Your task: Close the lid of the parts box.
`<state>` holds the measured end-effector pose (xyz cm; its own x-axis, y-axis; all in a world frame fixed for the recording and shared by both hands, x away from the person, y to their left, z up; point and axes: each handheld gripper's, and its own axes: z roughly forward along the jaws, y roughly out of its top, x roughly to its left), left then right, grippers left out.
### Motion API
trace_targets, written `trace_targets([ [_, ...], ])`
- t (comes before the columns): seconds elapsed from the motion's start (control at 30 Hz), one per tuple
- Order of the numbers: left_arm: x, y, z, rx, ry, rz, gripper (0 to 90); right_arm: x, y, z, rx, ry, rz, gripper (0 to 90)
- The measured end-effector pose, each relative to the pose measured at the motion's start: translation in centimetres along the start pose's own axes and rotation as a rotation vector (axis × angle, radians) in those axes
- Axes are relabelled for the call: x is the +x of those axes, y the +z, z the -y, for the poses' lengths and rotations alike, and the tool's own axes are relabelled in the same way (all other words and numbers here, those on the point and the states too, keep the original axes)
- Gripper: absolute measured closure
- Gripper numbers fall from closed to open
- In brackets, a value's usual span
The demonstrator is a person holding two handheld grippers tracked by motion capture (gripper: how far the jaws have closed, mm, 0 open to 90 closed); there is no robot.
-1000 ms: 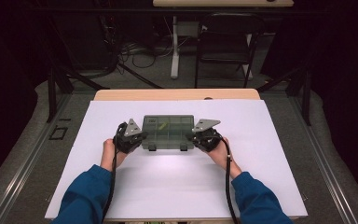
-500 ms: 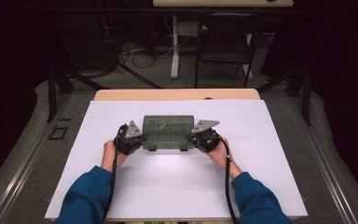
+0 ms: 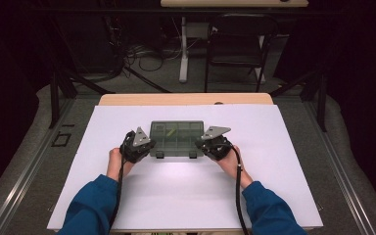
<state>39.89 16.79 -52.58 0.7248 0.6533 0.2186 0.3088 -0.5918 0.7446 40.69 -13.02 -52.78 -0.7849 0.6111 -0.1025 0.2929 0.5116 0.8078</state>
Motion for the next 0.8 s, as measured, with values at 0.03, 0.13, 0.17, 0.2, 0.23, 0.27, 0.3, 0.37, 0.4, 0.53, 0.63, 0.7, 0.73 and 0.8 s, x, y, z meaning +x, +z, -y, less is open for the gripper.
trace_targets([
  [0.03, 0.0, -0.1, 0.0, -0.001, 0.0, 0.001, 82.2, 0.0, 0.0, 0.0, 0.002, 0.0, 0.004, 86.6],
  [0.13, 0.1, -0.4, 0.0, -0.007, -0.022, 0.019, 73.3, 0.0, -0.3, -0.1, -0.009, 0.006, 0.0, 79.7],
  [0.17, 0.2, -0.6, 0.1, -0.008, -0.04, 0.029, 70.0, 0.0, -0.4, -0.2, -0.015, 0.009, -0.001, 76.7],
  [0.2, 0.2, -0.7, 0.1, -0.007, -0.053, 0.034, 65.0, 0.0, -0.6, -0.2, -0.018, 0.01, -0.003, 74.0],
  [0.23, 0.2, -0.8, 0.2, -0.006, -0.065, 0.031, 60.5, 0.0, -0.7, -0.3, -0.015, 0.014, -0.004, 69.3],
  [0.27, 0.3, -0.9, 0.2, -0.002, -0.072, 0.034, 55.4, 0.0, -0.8, -0.2, -0.016, 0.022, -0.007, 63.2],
  [0.3, 0.2, -1.0, 0.3, -0.002, -0.087, 0.037, 50.0, 0.0, -1.0, -0.2, -0.012, 0.024, -0.009, 58.9],
  [0.37, 0.2, -1.3, 0.4, 0.004, -0.094, 0.035, 42.3, 0.0, -1.2, -0.1, -0.01, 0.037, -0.016, 49.8],
  [0.4, 0.1, -1.5, 0.4, 0.009, -0.09, 0.023, 38.4, 0.0, -1.4, -0.1, -0.004, 0.043, -0.017, 44.6],
  [0.53, -0.3, -1.9, 0.8, 0.018, -0.085, 0.009, 31.3, 0.2, -1.8, 0.2, 0.015, 0.047, -0.018, 29.9],
  [0.63, -0.7, -2.3, 1.2, 0.023, -0.076, 0.005, 22.4, 0.4, -2.2, 0.5, 0.022, 0.047, -0.021, 22.8],
  [0.7, -1.0, -2.7, 1.4, 0.026, -0.063, -0.006, 18.1, 0.5, -2.4, 0.8, 0.029, 0.052, -0.023, 19.0],
  [0.73, -1.2, -2.9, 1.5, 0.025, -0.062, -0.007, 16.9, 0.6, -2.6, 0.9, 0.032, 0.051, -0.024, 17.3],
  [0.8, -1.4, -3.2, 1.6, 0.029, -0.053, -0.006, 15.3, 0.7, -2.9, 1.1, 0.035, 0.05, -0.023, 15.2],
])
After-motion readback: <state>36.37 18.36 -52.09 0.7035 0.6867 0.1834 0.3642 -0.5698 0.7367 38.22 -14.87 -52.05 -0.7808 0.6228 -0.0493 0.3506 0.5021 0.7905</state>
